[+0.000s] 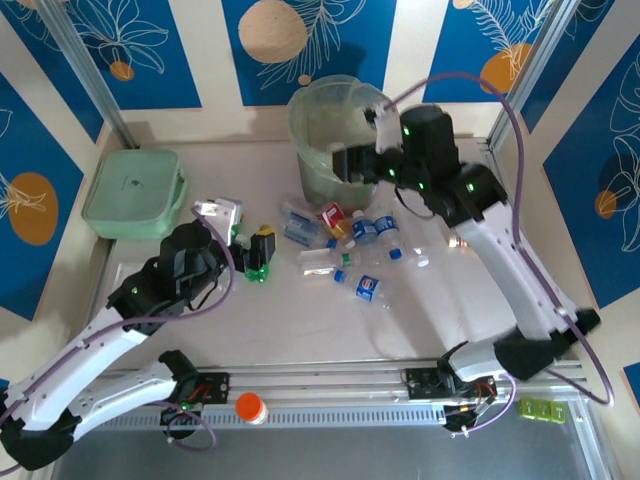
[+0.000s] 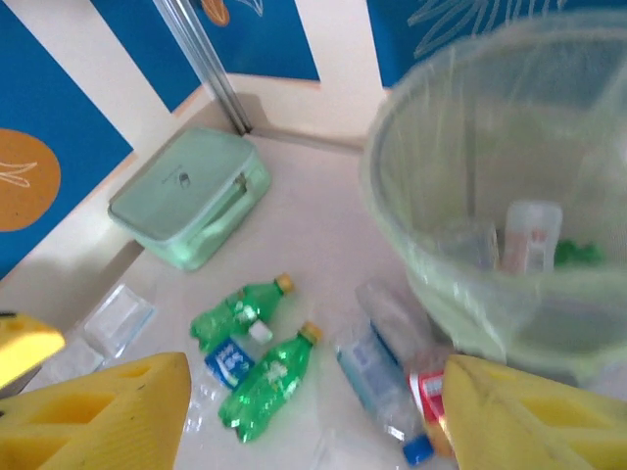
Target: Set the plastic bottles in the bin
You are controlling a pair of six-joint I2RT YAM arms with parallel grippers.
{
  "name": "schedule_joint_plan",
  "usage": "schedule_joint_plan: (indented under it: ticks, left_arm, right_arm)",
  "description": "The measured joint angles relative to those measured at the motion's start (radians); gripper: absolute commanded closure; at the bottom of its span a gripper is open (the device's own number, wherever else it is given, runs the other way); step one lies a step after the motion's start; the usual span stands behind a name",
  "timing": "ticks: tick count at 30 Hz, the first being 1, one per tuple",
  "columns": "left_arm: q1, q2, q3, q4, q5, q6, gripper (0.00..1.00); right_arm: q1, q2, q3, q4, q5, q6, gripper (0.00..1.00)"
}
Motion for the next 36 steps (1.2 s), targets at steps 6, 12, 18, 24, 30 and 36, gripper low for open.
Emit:
schedule_joint_plan:
  ticks: [6,12,18,24,30,36]
  left_arm:
    - [0.0,-0.013,-0.001,-0.013,0.079,-0.01,0.01]
    - [0.0,-0.013,-0.01,-0.017,0.079,0.002,0.0]
    - [0.0,-0.003,-0.041,-0.003,0.094,0.032,0.01]
    - [0.0,-0.004,-0.08,-0.001,0.106,0.05,0.01]
    - [0.0,-0.004,-0.092,0.0,0.125,0.055,0.01]
    - [0.0,0.002,-0.092,0.012,0.135,0.055,0.01]
  right_arm:
    - [0.0,-0.21,-0.346,0.037,-0.006,0.08,0.32]
    - [0.004,-0.243,-0.608,0.006,0.037,0.163,0.29]
    - [0.009,-0.073,-0.702,0.005,0.108,0.187,0.24]
    - [0.039,0.075,-0.716,0.008,0.143,0.151,0.16]
    - [0.079,0.219,-0.695,-0.011,0.137,0.079,0.13]
    - [0.132,0.318,-0.651,-0.045,0.105,0.025,0.14]
